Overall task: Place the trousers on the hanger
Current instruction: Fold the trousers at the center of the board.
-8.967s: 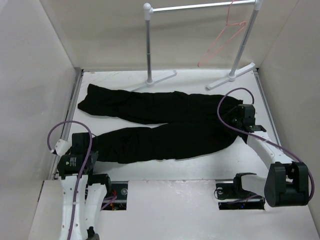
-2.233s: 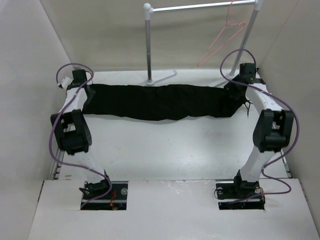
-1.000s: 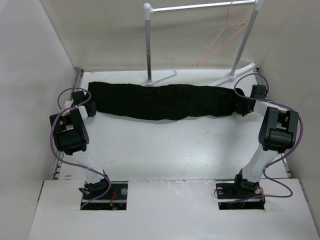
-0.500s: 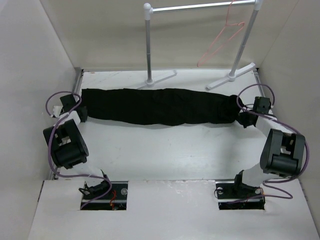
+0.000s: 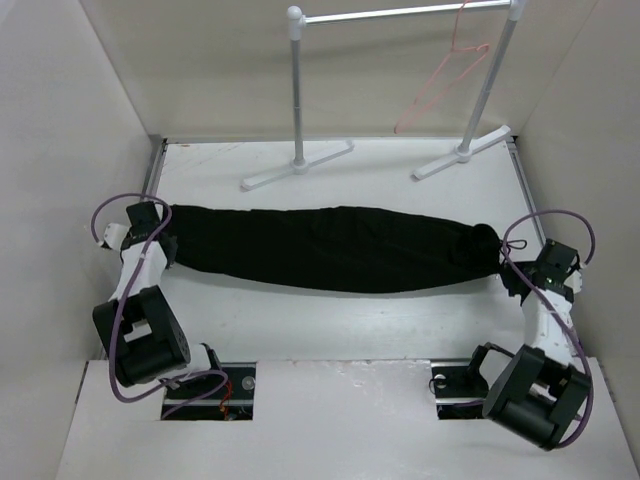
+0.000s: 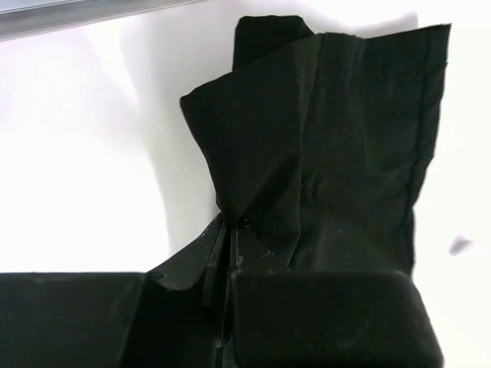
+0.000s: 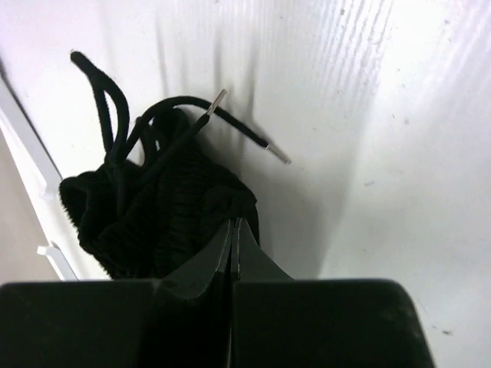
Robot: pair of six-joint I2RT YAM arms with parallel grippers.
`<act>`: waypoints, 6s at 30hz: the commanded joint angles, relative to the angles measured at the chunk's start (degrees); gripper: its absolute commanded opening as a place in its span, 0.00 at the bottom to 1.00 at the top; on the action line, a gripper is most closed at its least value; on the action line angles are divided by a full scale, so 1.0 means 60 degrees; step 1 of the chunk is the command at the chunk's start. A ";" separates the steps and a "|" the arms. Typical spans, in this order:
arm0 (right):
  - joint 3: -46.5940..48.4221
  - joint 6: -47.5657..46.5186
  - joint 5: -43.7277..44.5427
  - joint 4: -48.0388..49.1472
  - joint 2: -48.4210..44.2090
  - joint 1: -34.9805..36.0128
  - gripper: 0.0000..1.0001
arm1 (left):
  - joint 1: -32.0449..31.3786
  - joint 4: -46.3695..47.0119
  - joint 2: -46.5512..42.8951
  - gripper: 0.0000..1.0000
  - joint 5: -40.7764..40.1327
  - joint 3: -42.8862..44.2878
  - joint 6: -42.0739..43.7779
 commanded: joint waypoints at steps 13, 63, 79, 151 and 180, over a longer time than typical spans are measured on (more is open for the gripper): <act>0.2336 -0.0799 0.1813 -0.2174 -0.1202 0.1430 0.67 | -0.0706 -0.2139 -0.2069 0.55 -0.1923 -0.0068 0.0047; 0.4714 -0.2937 0.1786 -0.0533 0.5070 0.1505 0.35 | -0.3900 0.1009 -0.0179 0.52 0.0361 -0.1179 -0.0964; 0.1301 -0.2221 0.0806 -0.0814 0.0730 0.1417 0.76 | -0.5072 0.0642 -0.1455 0.57 0.1327 -0.1134 -0.0891; 1.1059 -0.2220 0.4189 -0.1721 0.7795 1.4895 0.55 | -0.3959 -0.1145 -0.4136 0.58 0.1182 -0.0593 0.0076; -0.0720 -0.1239 0.1726 -0.0872 -0.0176 0.7279 0.18 | -0.9481 0.1082 0.2091 0.53 0.0757 0.1050 -0.0451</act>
